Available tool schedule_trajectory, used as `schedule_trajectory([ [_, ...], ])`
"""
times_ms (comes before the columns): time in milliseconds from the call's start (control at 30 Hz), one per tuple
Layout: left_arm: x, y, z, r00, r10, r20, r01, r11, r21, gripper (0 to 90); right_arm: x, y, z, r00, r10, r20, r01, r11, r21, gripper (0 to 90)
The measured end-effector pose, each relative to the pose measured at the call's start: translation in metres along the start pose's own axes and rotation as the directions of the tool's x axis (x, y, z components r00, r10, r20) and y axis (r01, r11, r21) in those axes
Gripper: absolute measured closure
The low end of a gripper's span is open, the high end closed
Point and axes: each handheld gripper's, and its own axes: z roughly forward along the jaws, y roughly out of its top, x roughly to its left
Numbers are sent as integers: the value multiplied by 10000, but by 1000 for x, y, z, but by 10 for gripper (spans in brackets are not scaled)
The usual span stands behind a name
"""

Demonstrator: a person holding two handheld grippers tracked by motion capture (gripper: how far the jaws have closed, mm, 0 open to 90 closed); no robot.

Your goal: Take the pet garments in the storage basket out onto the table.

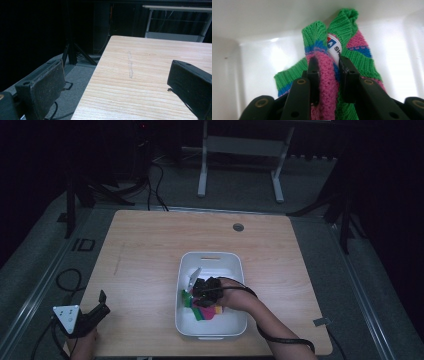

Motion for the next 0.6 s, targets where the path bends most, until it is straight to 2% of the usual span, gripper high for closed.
schedule_trajectory([
  [267, 0, 0, 0, 10000, 5, -26, -5, 10000, -12, 19, -3, -5, -44, 9994, 104, 340, -66, 9938, -1111, 746],
  [300, 0, 0, 0, 10000, 5, -26, -5, 10000, -12, 19, -3, -5, -44, 9994, 104, 340, -66, 9938, -1111, 746],
  [367, 0, 0, 0, 10000, 1, -29, -1, 10000, -13, 18, -4, -5, -62, 9984, 120, 553, -36, 9886, -1502, 747],
  [400, 0, 0, 0, 10000, -3, -29, 3, 10000, -13, 18, -4, -5, -62, 9984, 120, 553, -36, 9886, -1502, 747],
  [500, 0, 0, 0, 10000, -3, -24, 3, 10000, 3, 19, -5, -5, -80, 9975, 165, 690, -25, 9804, -1972, 747],
  [533, 0, 0, 0, 10000, -34, -29, 33, 10000, -20, 19, -5, -5, -92, 9969, 179, 762, -1, 9739, -2270, 747],
  [600, 0, 0, 0, 10000, -28, -31, 28, 10000, -17, 18, -5, -5, -104, 9958, 175, 896, 58, 9673, -2536, 747],
])
